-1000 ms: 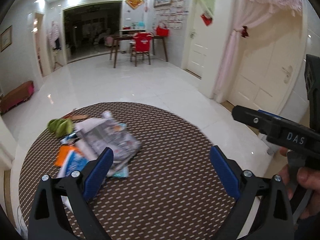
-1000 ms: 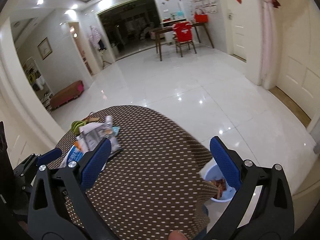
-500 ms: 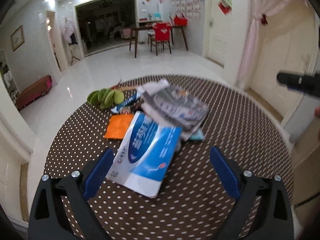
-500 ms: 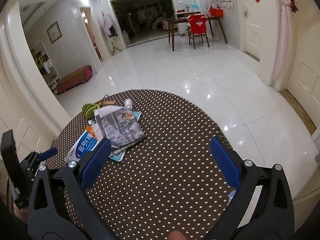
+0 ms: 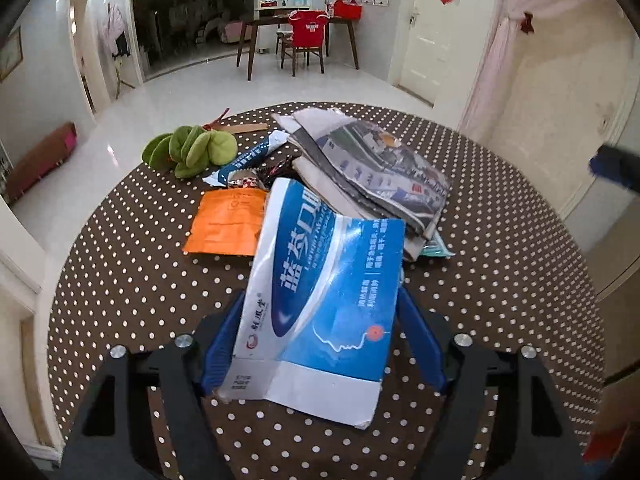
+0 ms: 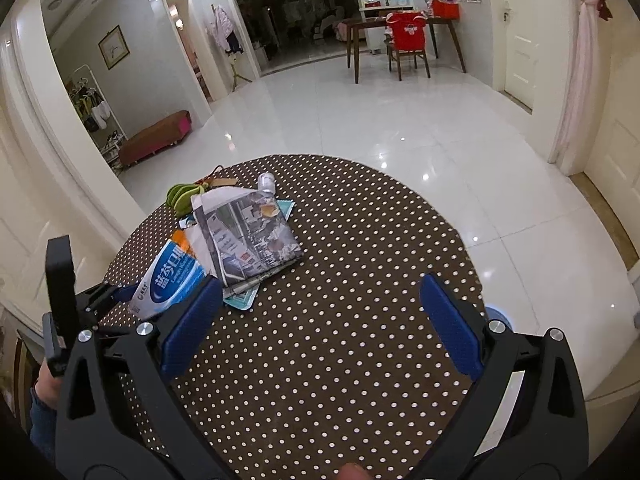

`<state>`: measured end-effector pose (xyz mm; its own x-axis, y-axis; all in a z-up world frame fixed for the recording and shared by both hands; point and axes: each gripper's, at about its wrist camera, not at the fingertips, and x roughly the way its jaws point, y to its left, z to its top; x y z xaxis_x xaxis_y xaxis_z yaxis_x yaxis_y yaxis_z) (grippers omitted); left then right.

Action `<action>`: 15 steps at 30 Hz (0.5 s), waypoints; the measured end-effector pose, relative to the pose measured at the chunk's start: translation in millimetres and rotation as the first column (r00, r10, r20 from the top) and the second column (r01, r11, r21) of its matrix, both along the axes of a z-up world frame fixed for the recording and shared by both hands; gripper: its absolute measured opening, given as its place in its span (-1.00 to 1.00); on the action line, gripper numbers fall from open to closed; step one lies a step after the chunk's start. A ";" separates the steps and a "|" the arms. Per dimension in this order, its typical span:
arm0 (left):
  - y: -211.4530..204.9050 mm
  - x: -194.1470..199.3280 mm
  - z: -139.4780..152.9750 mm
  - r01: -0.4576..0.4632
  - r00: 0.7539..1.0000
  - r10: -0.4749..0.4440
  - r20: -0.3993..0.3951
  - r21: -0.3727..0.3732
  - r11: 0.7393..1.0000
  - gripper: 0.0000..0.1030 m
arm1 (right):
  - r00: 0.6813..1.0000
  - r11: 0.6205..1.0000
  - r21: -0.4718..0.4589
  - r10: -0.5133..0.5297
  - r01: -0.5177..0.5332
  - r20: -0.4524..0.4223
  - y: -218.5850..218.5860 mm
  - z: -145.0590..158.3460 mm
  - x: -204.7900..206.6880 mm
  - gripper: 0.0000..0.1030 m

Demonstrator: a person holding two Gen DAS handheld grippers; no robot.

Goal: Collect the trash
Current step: 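Grasp the blue-white toothpaste box with the left tool while the right tool grasps a small wrapper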

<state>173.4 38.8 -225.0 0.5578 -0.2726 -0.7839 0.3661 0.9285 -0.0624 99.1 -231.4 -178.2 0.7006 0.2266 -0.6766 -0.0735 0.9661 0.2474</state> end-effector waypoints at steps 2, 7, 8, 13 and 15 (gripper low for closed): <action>2.6 -3.7 0.2 -0.011 1.000 0.011 0.002 -0.015 1.000 0.30 | 1.000 1.000 0.003 0.017 -0.017 -0.014 5.4 -5.1 2.6 0.88; 11.2 -18.9 -0.6 -0.051 0.999 0.051 0.005 -0.043 0.998 0.29 | 0.997 0.998 -0.001 0.066 -0.066 -0.043 23.6 -18.5 8.9 0.88; 13.6 -22.2 0.0 -0.058 0.998 0.059 0.006 -0.049 0.997 0.29 | 0.996 0.997 -0.003 0.072 -0.072 -0.049 26.6 -20.6 10.5 0.88; 30.0 -42.2 2.6 -0.115 0.993 0.115 0.006 -0.081 0.990 0.29 | 0.990 0.994 -0.017 0.109 -0.110 -0.087 44.8 -35.4 22.2 0.88; 39.1 -49.0 3.7 -0.145 0.989 0.146 0.010 -0.087 0.986 0.29 | 0.984 0.988 -0.017 0.149 -0.151 -0.094 55.7 -38.0 26.6 0.88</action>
<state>124.5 78.0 -221.3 0.6091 -0.2531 -0.7516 0.2289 0.9635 -0.1390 125.8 -175.7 -216.2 0.5943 0.3073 -0.7432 -0.1958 0.9516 0.2369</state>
